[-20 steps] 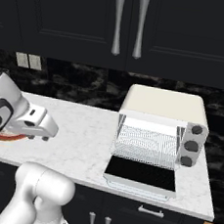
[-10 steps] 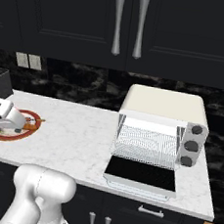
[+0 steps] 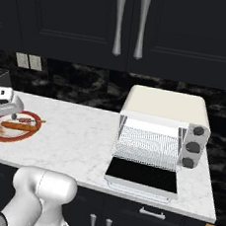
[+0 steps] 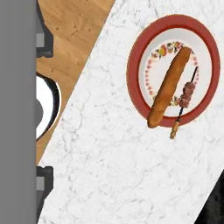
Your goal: Pick up the kebab skewer and baguette bread, and place them inside the toaster oven. Close the toaster oven door and start by setting the timer.
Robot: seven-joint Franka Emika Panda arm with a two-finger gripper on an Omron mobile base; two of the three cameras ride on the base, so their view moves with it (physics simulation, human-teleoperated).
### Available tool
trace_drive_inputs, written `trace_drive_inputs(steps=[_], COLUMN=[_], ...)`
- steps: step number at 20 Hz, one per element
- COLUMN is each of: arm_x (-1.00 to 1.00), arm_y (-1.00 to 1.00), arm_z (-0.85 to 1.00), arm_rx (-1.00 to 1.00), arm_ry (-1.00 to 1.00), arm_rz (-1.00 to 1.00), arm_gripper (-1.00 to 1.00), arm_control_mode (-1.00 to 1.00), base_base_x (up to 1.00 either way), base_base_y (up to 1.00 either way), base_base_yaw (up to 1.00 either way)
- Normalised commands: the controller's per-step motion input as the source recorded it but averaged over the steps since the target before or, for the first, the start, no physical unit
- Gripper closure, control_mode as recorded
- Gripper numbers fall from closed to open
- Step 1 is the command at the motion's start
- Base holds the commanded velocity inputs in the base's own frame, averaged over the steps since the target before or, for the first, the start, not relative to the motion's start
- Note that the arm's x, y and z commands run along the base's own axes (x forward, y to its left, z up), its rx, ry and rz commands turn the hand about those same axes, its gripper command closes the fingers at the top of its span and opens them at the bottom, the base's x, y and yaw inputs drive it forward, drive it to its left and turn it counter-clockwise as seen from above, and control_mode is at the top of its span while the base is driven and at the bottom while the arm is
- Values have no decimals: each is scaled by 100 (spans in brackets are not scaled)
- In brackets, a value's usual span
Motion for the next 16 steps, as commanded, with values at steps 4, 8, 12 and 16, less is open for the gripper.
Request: trace_drive_inputs(steps=[4,8,12,16], arm_x=[78,46,15,32], arm_y=[48,53,12,0], arm_z=[-44,-44,-43,-43], arm_rx=[-1,-14,-17,-4], arm_ry=[16,13,2,1], arm_rz=[39,22,15,13], arm_gripper=[-100,-100,-100,-100], arm_control_mode=[-100,-100,-100,-100], base_base_x=[0,0,0,0], base_base_y=[0,0,0,0], base_base_yaw=[0,0,0,0])
